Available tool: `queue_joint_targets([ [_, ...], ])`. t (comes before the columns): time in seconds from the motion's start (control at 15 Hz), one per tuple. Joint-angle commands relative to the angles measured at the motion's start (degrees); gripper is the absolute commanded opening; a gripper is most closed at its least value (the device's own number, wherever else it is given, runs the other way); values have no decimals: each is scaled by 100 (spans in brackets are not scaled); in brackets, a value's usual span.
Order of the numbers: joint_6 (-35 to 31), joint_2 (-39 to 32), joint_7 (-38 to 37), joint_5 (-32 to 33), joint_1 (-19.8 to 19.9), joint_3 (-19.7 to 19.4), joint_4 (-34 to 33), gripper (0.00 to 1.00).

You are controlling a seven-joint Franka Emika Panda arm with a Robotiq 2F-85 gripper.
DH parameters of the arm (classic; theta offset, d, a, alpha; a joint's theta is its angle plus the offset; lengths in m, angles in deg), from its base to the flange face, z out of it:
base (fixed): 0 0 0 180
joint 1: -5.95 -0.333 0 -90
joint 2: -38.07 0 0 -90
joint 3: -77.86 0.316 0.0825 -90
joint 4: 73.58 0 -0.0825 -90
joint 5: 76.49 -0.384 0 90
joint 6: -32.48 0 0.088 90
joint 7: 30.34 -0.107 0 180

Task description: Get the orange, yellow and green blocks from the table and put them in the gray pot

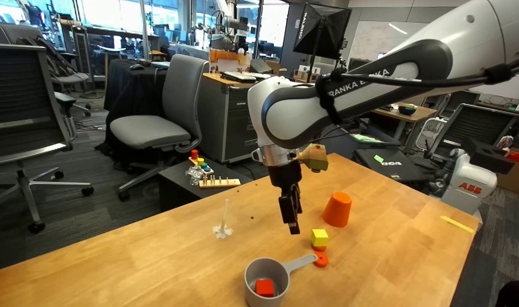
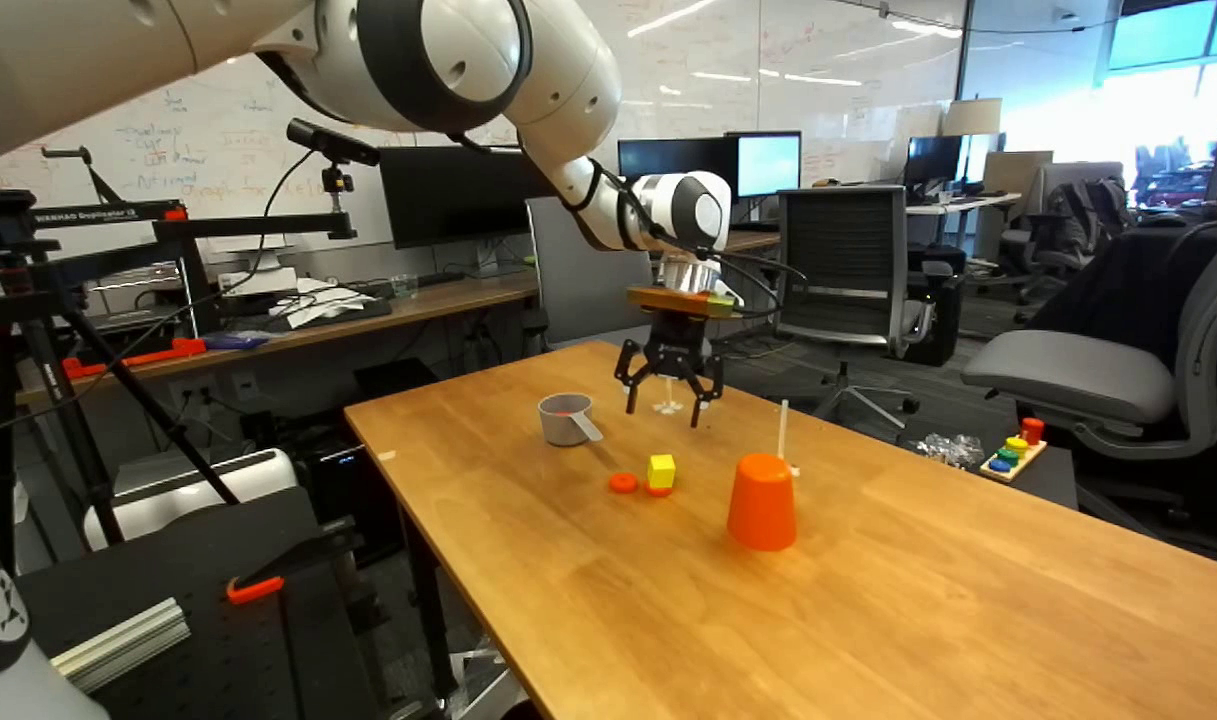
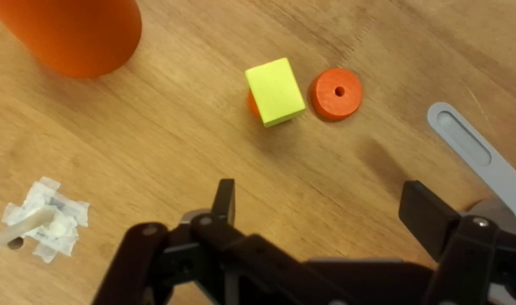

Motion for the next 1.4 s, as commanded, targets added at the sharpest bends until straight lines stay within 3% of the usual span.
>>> queue_joint_targets([
  [0.0, -117, 85, 7, -121, 184, 47, 260, 100],
  [1.0, -381, 235, -80, -87, 342, 52, 1030, 100],
  [1.07, -391, 253, -74, -67, 337, 45, 1059, 75],
  [1.13, -407, 276, -83, -71, 342, 45, 1087, 73],
  [1.33, -451, 322, -97, -85, 363, 47, 1147, 49],
])
